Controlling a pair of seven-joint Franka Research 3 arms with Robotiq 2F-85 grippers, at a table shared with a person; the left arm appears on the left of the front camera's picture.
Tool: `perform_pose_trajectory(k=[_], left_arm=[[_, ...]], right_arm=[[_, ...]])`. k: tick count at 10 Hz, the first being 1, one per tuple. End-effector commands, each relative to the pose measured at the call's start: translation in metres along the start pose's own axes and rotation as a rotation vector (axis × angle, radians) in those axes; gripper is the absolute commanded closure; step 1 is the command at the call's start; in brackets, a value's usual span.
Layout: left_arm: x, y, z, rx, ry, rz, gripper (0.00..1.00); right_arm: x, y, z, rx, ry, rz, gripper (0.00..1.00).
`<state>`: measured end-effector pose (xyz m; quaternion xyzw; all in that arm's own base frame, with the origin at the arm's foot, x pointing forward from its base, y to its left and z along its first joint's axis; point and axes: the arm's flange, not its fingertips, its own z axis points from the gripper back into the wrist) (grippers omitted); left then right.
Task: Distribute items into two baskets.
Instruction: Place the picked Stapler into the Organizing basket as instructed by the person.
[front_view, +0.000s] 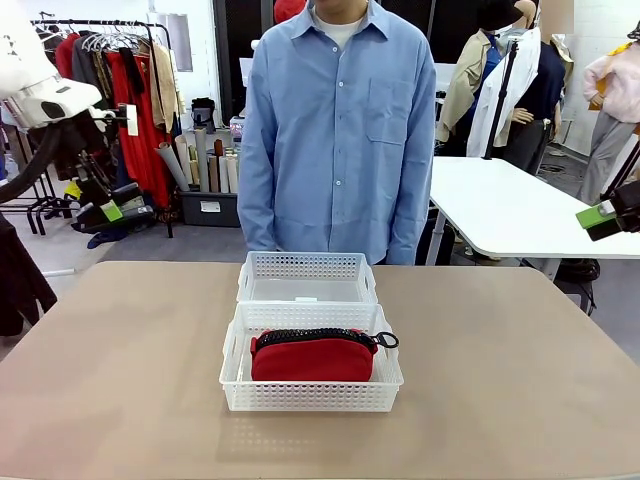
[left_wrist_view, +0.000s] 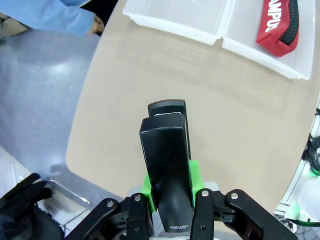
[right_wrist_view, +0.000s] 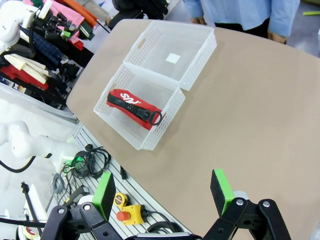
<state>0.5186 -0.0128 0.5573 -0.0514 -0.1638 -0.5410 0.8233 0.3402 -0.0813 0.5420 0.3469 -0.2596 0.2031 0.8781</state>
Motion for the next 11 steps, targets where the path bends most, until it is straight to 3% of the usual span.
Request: perform_pose_trajectory(k=[1,11], left_arm=[[0.0011,0.0011,0.0031,0.001,0.018,-0.008,1.00],[0.0011,0.0011,0.0031,0.001,0.018,-0.008,1.00]], right_arm=[[0.0008,0.0000,0.0020,-0.004,0.006,0.002,0.00],[0.0008,0.0000,0.0020,-0.004,0.006,0.002,0.00]])
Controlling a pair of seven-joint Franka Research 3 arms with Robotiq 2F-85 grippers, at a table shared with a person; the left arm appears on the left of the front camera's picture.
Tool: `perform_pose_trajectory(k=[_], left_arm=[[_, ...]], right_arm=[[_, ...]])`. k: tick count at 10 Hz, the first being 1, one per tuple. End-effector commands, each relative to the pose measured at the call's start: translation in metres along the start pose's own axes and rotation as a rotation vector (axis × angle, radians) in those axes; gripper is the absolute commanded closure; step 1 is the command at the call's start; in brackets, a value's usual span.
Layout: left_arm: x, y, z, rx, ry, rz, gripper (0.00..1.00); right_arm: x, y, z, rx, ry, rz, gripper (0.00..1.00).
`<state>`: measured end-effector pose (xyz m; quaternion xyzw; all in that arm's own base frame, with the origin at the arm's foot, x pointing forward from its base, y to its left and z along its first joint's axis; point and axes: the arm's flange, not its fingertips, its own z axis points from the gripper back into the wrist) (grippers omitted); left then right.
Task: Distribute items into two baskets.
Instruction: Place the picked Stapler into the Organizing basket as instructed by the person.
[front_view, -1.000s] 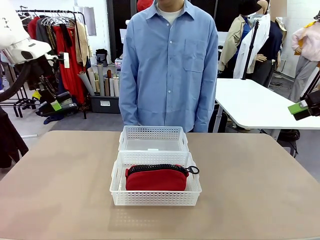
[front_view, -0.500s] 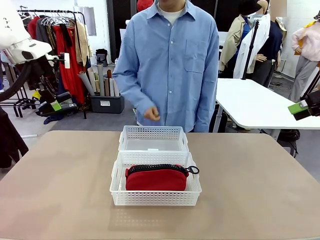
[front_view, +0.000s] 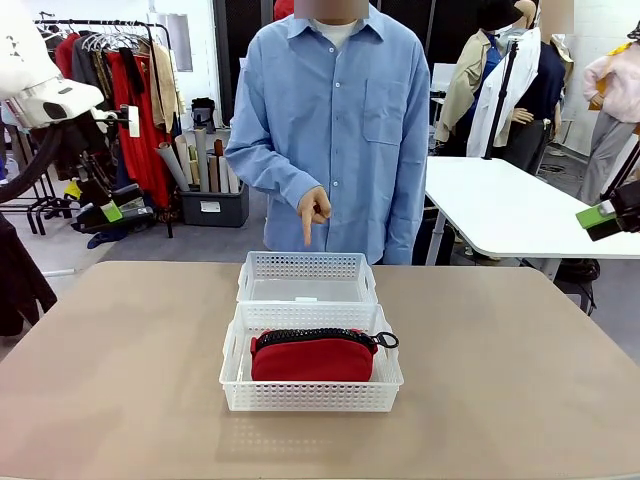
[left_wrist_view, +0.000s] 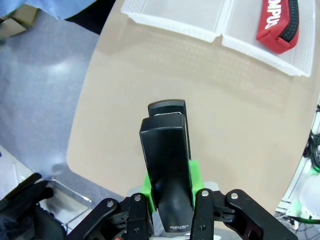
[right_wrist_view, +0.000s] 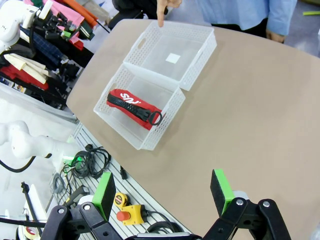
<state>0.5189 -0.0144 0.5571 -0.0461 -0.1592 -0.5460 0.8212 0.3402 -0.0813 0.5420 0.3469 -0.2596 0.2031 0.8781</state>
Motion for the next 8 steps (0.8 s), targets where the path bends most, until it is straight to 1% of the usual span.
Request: perform_pose_trajectory(k=[1,8], left_arm=[[-0.0003,0.0015,0.0037,-0.001,0.004,0.003,1.00],[-0.0003,0.0015,0.0037,-0.001,0.004,0.003,1.00]], right_arm=[[0.0008,0.0000,0.0020,-0.004,0.006,0.002,0.00],[0.0008,0.0000,0.0020,-0.004,0.006,0.002,0.00]])
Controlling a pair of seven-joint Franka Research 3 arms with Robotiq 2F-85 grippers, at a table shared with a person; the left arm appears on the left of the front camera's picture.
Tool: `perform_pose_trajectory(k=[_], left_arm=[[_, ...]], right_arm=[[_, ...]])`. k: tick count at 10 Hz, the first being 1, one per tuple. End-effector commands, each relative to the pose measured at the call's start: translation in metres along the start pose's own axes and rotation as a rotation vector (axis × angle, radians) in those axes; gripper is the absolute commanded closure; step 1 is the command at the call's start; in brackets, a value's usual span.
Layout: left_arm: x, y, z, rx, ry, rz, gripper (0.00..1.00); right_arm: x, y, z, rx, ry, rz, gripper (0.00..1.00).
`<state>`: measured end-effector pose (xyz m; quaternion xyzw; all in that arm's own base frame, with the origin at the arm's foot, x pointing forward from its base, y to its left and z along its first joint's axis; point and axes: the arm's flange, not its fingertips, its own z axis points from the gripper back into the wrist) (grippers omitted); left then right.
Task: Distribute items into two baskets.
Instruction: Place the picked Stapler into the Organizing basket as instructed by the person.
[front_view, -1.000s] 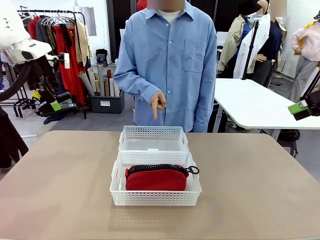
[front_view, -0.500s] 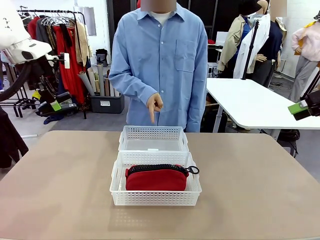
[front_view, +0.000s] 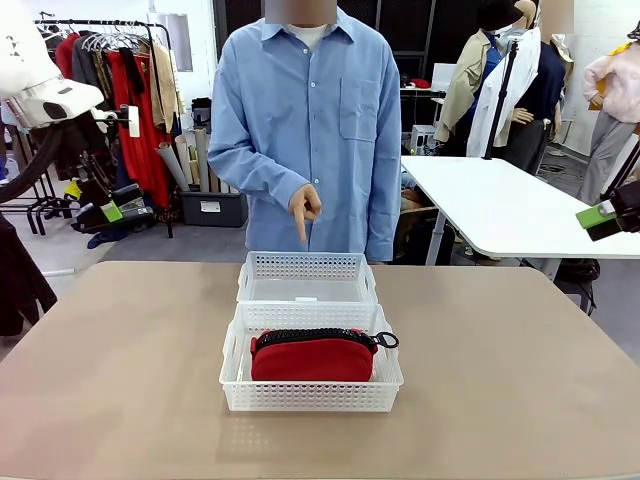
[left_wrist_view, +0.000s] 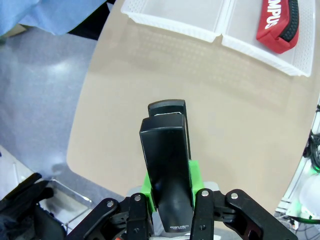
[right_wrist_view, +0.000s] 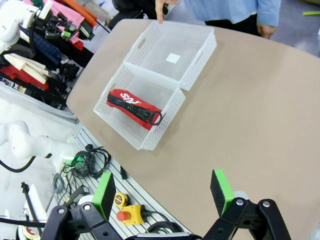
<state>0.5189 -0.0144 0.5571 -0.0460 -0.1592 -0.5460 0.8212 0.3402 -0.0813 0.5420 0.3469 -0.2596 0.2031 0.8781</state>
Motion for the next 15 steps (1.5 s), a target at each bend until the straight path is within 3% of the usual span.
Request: perform_pose_trajectory(k=[1,5,10,15], left_arm=[[0.000,0.000,0.000,0.000,0.000,0.000,1.00],[0.040,0.000,-0.022,-0.076,-0.046,-0.131,1.00],[0.102,-0.023,-0.061,-0.138,0.000,-0.265,1.00],[0.155,-0.040,-0.088,-0.176,-0.018,-0.355,1.00]], right_arm=[[0.001,0.000,0.002,-0.004,0.006,0.002,0.00],[0.001,0.000,0.002,-0.004,0.006,0.002,0.00],[0.001,0.000,0.002,-0.004,0.006,0.002,0.00],[0.001,0.000,0.002,-0.004,0.006,0.002,0.00]])
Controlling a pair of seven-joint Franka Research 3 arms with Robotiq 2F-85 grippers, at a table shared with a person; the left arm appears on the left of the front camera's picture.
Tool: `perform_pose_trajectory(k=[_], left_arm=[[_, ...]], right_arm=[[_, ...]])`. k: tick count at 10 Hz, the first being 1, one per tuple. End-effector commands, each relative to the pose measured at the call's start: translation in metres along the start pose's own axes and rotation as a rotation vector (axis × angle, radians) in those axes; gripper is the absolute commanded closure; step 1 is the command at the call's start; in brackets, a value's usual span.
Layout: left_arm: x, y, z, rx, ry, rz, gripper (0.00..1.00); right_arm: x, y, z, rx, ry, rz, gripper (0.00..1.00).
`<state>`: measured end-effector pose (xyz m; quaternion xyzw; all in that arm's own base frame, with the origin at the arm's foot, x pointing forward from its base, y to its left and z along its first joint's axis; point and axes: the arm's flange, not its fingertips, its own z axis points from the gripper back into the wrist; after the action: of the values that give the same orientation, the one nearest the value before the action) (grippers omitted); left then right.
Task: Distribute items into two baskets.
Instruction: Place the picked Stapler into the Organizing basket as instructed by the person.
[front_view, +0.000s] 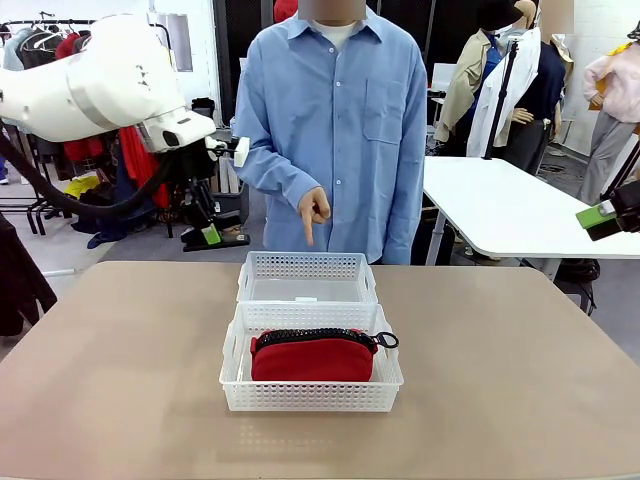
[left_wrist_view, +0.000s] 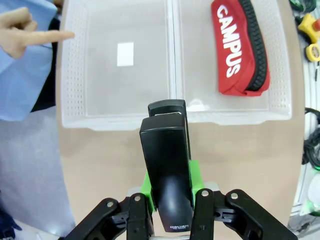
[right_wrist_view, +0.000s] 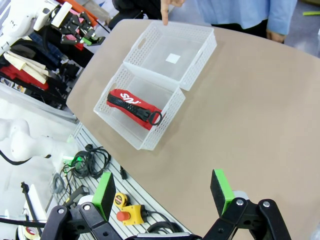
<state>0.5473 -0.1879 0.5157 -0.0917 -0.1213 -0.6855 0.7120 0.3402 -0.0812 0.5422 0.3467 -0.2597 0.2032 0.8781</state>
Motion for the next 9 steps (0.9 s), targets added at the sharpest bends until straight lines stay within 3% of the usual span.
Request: perform_pose_trajectory(k=[1,6,9], left_arm=[[0.016,0.013,-0.008,-0.024,-0.008,-0.037,1.00],[0.071,0.022,-0.052,-0.039,0.047,-0.091,1.00],[0.097,0.029,-0.075,-0.031,0.029,-0.073,1.00]], right_arm=[[0.001,0.000,0.002,-0.004,0.006,0.001,0.00],[0.001,0.000,0.002,-0.004,0.006,0.001,0.00],[0.001,0.000,0.002,-0.004,0.006,0.001,0.00]])
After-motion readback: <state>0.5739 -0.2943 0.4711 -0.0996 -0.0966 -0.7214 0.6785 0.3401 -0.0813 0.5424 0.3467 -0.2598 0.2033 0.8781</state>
